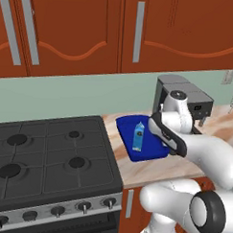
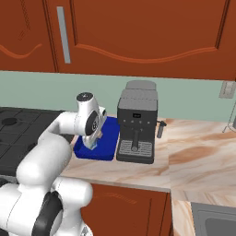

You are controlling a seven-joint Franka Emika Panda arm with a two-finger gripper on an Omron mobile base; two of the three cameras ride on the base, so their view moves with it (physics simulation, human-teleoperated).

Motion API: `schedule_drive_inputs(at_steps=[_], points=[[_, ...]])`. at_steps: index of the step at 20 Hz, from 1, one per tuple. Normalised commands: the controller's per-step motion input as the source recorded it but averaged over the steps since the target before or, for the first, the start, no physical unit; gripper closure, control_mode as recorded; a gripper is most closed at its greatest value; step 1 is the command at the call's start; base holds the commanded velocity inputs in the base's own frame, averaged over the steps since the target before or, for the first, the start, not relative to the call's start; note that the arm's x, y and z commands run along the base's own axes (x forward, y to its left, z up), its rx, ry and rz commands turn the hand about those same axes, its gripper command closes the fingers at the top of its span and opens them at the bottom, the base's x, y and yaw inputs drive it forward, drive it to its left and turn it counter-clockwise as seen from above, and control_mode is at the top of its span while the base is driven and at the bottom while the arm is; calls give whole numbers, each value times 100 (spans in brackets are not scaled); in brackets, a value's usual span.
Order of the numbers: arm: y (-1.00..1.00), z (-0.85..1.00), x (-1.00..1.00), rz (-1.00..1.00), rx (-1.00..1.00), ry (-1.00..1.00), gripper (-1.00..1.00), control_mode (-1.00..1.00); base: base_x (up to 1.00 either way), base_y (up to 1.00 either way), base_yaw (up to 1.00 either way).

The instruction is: Take out the milk from the fridge and place it on the tray on the counter. Then take the sugar cube near the tray and place it in the tray.

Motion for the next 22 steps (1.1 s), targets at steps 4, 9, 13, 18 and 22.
schedule_drive_inputs(at_steps=[4, 9, 13, 18, 22], points=[[6, -19, 35, 7, -4, 8, 100, -100, 0, 0, 0], [2, -27, 16, 10, -5, 10, 100, -100, 0, 0, 0], [0, -41, 10, 11, 0, 1, 100, -100, 0, 0, 0], [0, -29, 21, 10, 0, 4, 100, -100, 0, 0, 0], [0, -14, 21, 7, 0, 0, 100, -100, 0, 0, 0]])
